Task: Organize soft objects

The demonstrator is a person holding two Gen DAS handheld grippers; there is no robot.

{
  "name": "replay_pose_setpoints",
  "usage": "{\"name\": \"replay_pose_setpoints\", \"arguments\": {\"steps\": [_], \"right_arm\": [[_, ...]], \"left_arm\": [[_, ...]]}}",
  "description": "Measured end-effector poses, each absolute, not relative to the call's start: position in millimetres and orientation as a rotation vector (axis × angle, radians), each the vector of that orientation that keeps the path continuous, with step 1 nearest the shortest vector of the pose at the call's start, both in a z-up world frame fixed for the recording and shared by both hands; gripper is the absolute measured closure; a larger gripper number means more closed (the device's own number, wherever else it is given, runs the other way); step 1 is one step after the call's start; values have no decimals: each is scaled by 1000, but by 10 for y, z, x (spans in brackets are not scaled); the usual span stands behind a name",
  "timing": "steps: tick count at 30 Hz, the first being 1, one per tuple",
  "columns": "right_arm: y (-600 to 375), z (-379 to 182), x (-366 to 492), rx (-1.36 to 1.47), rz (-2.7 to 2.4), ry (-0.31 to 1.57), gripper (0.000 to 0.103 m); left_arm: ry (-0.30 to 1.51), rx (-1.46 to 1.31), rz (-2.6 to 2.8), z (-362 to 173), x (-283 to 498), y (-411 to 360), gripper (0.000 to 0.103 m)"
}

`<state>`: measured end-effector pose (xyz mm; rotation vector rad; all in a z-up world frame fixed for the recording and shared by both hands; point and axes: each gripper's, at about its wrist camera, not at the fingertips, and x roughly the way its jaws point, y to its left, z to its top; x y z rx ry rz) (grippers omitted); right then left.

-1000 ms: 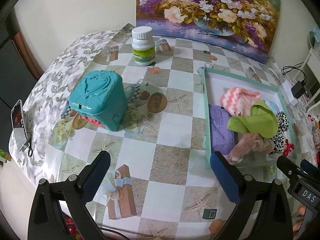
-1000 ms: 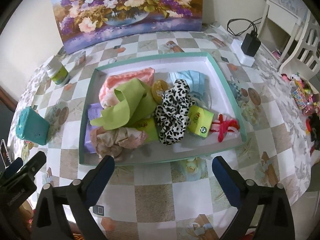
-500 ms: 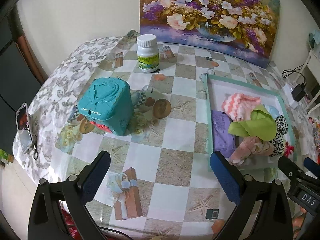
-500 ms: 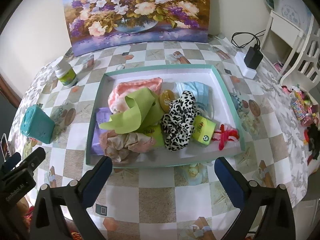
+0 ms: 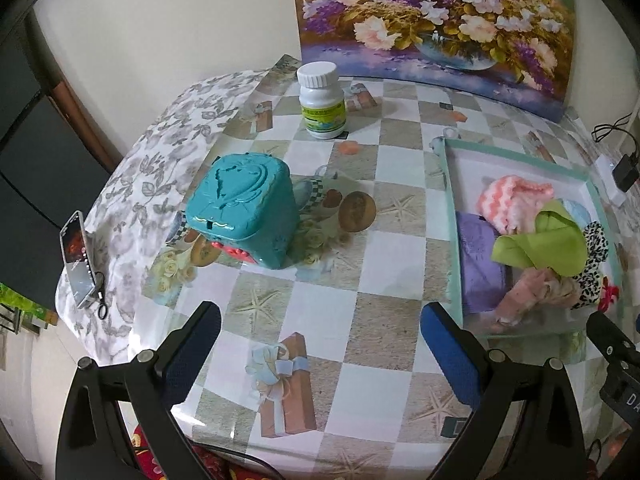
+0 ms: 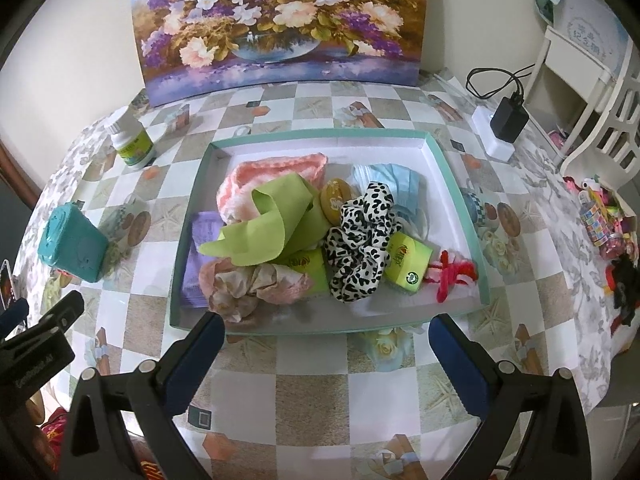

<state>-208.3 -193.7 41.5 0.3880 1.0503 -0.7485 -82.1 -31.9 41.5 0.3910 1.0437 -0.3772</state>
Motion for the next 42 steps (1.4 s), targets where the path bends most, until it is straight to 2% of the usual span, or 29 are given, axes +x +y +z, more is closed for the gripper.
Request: {"name": "replay_pose_setpoints", "arguments": {"steps": [42], "right_arm": [[-1967, 338, -2058, 367, -750, 1106, 0]], "left_arm": [[1135, 401, -403, 346, -814, -337, 3]]}}
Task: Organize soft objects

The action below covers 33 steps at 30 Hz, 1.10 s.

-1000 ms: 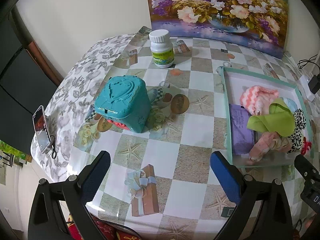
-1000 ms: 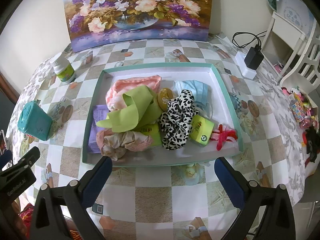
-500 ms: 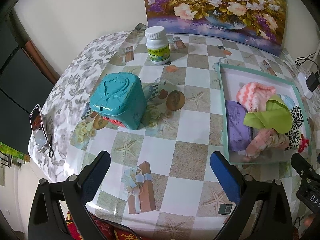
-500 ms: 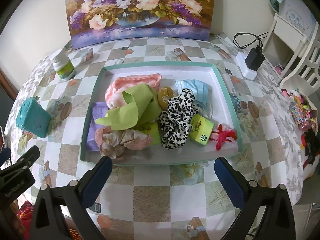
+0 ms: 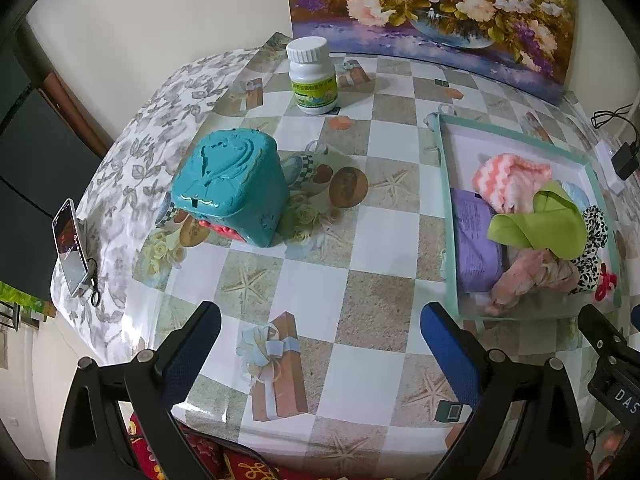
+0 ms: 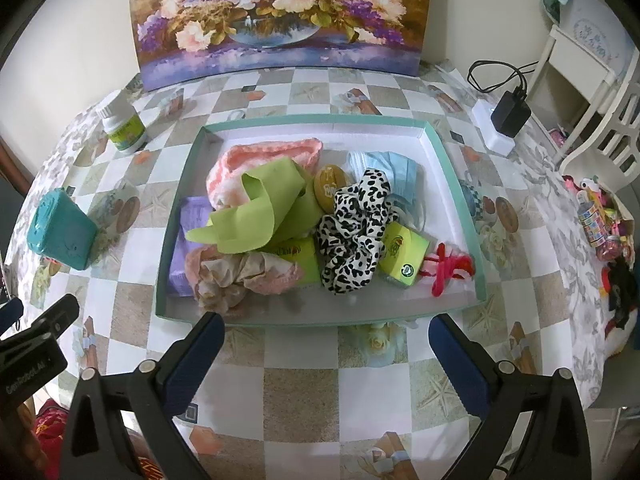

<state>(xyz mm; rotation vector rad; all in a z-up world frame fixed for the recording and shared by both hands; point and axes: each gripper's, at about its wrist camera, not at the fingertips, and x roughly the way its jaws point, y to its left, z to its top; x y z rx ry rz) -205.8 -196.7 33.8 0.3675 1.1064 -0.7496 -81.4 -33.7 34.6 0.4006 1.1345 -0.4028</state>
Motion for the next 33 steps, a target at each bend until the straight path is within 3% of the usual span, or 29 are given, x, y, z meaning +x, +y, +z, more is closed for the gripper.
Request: {"name": "replay_pose_setpoints", "arguments": {"steps": [33], "right_arm": [[-1969, 263, -2043, 364, -751, 1139, 0]], "left_arm": [[1194, 401, -407, 257, -788, -314, 3]]}}
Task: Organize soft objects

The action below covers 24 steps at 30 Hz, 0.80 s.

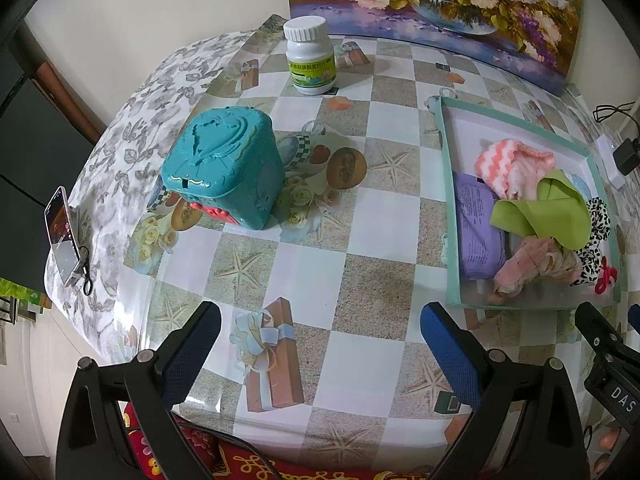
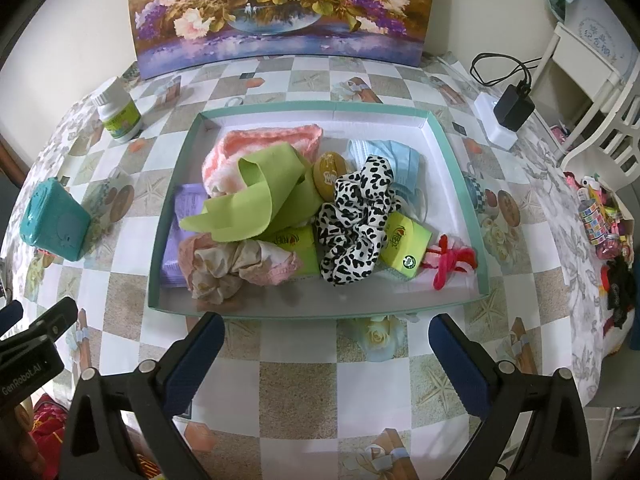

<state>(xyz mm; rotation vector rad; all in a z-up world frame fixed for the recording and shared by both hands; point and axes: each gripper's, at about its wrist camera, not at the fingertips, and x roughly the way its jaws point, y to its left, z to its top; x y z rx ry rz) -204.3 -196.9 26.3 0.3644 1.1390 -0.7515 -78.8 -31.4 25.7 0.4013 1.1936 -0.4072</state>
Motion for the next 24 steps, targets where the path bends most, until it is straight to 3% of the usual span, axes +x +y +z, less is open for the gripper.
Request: {"name": "replay_pose_setpoints", "arguments": {"steps": [24], "right_arm": [[-1967, 234, -2046, 363, -750, 1143, 0]], "left_arm": [[1172, 400, -432, 305, -825, -329, 3]]}}
